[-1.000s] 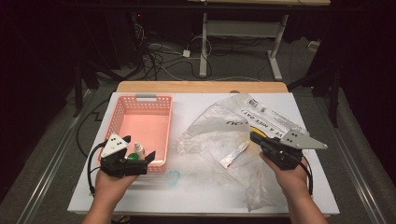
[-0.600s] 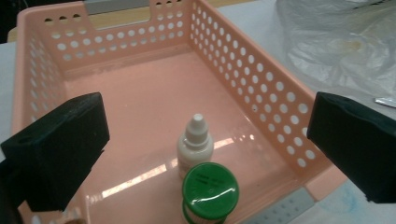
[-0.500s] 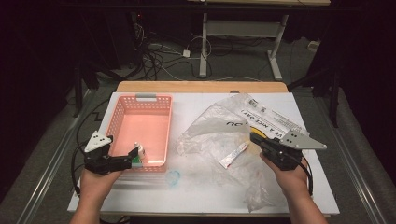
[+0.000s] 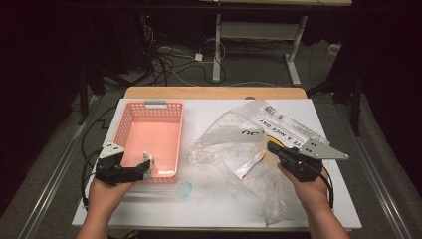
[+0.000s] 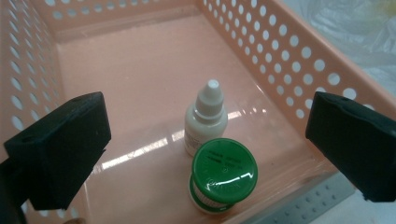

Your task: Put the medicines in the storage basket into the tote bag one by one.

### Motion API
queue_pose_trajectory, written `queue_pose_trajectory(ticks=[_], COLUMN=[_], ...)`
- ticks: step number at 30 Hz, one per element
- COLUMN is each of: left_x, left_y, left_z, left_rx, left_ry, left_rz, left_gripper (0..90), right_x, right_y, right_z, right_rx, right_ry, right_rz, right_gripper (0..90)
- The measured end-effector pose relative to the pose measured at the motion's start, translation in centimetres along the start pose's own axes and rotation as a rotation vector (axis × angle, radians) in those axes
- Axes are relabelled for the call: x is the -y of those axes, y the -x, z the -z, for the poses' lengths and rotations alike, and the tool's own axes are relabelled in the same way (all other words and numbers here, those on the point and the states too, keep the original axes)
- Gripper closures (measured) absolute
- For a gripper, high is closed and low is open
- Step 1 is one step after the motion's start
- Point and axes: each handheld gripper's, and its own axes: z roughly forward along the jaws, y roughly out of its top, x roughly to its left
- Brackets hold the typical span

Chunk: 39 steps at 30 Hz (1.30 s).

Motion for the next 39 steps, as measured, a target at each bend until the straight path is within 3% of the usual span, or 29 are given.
queue_pose_trajectory(ticks=[8, 24, 34, 39], left_x=[-1.0, -2.3, -2.9, -3.2], left_y=[0.3, -0.1, 0.1, -0.2], left_z=[-1.0, -2.6, -4.0, -4.4], left_rx=[0.001, 0.030, 0.018, 0.045], left_ry=[-0.064, -0.283, -0.444, -0.513], left_rz=[-0.003, 0.012, -0.004, 0.040], left_gripper=[1.2, 7.7, 15.5, 19.6], right_x=[-0.1, -0.2, -0.4, -0.3], right_y=[-0.1, -0.3, -0.4, -0.4], right_z=[0.1, 0.3, 0.3, 0.3], right_rx=[-0.004, 0.001, -0.001, 0.000], right_ry=[0.003, 0.005, 0.007, 0.006], right_rz=[0.001, 0.009, 0.021, 0.017], right_gripper=[90.0, 90.0, 90.0, 90.0])
